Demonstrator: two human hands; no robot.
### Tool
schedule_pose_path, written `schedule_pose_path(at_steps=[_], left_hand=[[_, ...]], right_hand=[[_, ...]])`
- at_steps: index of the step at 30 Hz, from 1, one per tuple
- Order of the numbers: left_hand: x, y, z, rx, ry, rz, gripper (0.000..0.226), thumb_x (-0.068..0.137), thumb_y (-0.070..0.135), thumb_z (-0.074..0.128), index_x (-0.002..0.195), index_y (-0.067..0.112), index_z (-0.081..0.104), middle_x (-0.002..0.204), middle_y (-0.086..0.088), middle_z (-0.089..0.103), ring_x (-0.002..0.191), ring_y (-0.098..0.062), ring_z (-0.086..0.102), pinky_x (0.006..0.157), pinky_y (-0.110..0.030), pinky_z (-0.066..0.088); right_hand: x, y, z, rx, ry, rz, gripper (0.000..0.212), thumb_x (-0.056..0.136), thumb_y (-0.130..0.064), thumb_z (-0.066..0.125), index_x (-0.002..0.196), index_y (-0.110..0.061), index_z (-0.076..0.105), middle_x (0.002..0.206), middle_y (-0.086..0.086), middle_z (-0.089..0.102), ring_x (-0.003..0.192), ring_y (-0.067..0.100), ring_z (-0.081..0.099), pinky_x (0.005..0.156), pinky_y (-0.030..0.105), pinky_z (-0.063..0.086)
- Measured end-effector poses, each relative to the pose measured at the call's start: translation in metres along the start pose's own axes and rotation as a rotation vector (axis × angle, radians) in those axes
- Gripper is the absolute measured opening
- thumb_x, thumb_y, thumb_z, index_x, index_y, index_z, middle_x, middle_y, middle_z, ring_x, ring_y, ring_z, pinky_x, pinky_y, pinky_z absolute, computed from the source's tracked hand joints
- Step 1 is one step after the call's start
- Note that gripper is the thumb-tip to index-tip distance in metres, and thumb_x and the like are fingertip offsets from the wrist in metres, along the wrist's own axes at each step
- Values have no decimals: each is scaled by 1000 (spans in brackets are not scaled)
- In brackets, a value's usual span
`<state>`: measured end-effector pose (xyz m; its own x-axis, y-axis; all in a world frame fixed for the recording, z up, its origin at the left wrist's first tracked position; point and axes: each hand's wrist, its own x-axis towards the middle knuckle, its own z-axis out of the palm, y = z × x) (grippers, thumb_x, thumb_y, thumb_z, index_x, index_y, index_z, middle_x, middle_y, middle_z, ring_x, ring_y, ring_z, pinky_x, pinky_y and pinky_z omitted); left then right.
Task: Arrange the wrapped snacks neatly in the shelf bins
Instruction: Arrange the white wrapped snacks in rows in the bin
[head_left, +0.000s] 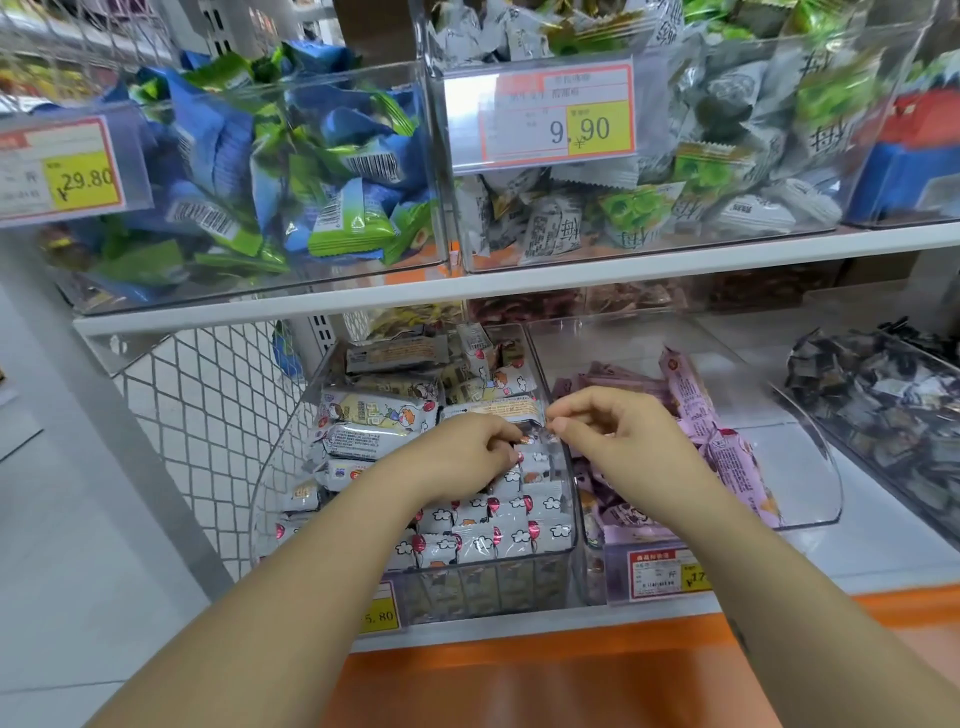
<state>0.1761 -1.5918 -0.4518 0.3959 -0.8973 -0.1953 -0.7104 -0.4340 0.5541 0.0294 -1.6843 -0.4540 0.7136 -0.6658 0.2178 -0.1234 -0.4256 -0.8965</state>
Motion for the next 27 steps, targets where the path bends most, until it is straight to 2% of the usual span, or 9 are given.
schedule_pose_path(at_steps=[2, 4, 6, 8, 12, 19, 24, 27], left_hand=[[3, 5, 0, 37, 0, 12, 25, 96, 29, 50, 117, 23, 60, 87, 6, 61, 69, -11, 54, 56, -21, 41], [6, 9, 2, 73, 0, 22, 14, 93, 30, 56, 99, 23, 65, 80, 9, 59, 70, -9, 54, 58, -22, 41], [8, 10, 5, 91, 17, 36, 9, 92, 27, 58, 84, 24, 61, 77, 10, 59, 74, -12, 56, 66, -26, 46], [7, 10, 9, 129, 37, 61, 19, 94, 20, 52, 76, 26, 53, 75, 10, 57, 73, -12, 55, 71, -30, 46], [5, 10, 10, 183, 38, 104, 19, 95, 10, 41, 83, 23, 48, 75, 9, 51, 64, -7, 46, 57, -25, 37], [2, 4, 16, 132, 6, 94, 13, 97, 21, 42, 87, 23, 49, 73, 7, 54, 60, -9, 49, 56, -27, 40], [-11, 6, 2, 133, -20, 71, 18, 100, 26, 38, 100, 26, 56, 88, 4, 59, 73, -14, 56, 65, -28, 44], [-33, 0, -10, 111, 56, 74, 24, 99, 23, 40, 109, 28, 62, 102, 10, 63, 88, -9, 60, 76, -25, 48]], right_hand=[[0, 0, 0, 5, 1, 7, 10, 88, -13, 63, 94, -16, 70, 84, 0, 67, 58, -6, 50, 55, 3, 38], [1, 0, 0, 14, -3, 13, 10, 88, -13, 63, 94, -17, 70, 84, -1, 67, 59, -6, 50, 55, 3, 39], [0, 0, 0, 14, -9, 12, 10, 88, -13, 63, 93, -18, 69, 84, -2, 67, 61, -5, 51, 57, 3, 39], [0, 0, -1, 13, -14, 4, 9, 88, -13, 62, 92, -18, 69, 82, -3, 67, 60, -7, 52, 58, 2, 40], [-1, -1, -2, 19, -24, -4, 9, 88, -12, 62, 90, -18, 69, 79, -3, 66, 57, -7, 50, 57, 3, 40], [1, 2, -2, -11, -21, 1, 9, 88, -15, 63, 91, -20, 69, 82, -3, 67, 63, -1, 52, 59, 3, 41], [0, 1, -1, -34, -17, -13, 9, 89, -15, 62, 92, -20, 69, 83, -4, 67, 65, -2, 52, 58, 2, 39], [-2, 0, 1, -88, 6, -29, 11, 89, -14, 61, 93, -20, 69, 85, -6, 67, 74, 2, 56, 60, 0, 39]])
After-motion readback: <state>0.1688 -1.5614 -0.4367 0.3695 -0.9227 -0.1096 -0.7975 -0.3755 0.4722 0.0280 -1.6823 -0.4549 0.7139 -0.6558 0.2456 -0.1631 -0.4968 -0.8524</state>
